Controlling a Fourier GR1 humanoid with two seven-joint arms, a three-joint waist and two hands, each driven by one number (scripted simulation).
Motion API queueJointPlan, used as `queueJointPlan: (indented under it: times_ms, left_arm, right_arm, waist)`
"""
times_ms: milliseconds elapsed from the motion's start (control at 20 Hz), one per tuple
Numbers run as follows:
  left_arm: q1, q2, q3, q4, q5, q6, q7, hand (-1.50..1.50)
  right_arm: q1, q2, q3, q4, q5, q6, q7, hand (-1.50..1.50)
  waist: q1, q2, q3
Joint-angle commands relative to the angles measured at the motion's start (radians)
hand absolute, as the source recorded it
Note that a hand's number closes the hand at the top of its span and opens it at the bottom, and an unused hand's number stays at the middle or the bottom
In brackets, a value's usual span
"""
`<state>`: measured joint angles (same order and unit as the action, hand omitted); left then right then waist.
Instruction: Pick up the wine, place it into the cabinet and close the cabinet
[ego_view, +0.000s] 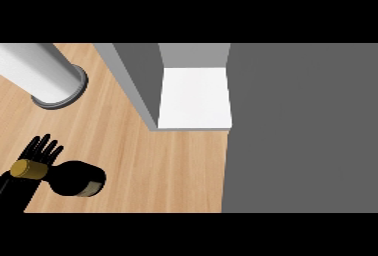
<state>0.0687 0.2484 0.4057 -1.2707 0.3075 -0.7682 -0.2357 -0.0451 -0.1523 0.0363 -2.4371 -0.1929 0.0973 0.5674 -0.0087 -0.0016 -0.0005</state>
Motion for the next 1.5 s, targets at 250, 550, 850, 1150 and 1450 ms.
queueJointPlan:
  times_ms: [250, 550, 850, 1150, 1450]
  left_arm:
    - [-0.040, -0.014, -0.032, 0.123, -0.114, 0.015, -0.129, -1.50]
    - [-0.093, 0.001, -0.048, 0.250, -0.184, 0.034, -0.223, -1.50]
    - [-0.110, 0.027, -0.059, 0.295, -0.151, -0.007, -0.216, -1.50]
    - [-0.094, -0.004, -0.086, 0.298, -0.157, 0.019, -0.241, -1.50]
    - [-0.237, -0.020, -0.091, 0.459, -0.157, 0.053, -0.273, -1.50]
  right_arm:
    - [0.033, -0.003, -0.017, -0.195, -0.101, -0.004, 0.116, -1.50]
    - [-0.009, 0.007, -0.014, -0.170, -0.081, -0.017, 0.114, -1.50]
    - [-0.094, -0.012, -0.069, -0.069, -0.110, -0.003, 0.093, -1.50]
    - [-0.060, 0.008, 0.002, -0.184, -0.047, -0.044, 0.168, -1.50]
    - [0.026, 0.026, 0.005, -0.141, -0.069, 0.018, 0.074, -1.50]
  waist:
    - [-0.001, -0.001, 0.000]
    - [-0.003, 0.001, -0.001]
    - [0.005, 0.001, 0.000]
    - [0.003, -0.001, 0.000]
    - [-0.014, 0.001, -0.001]
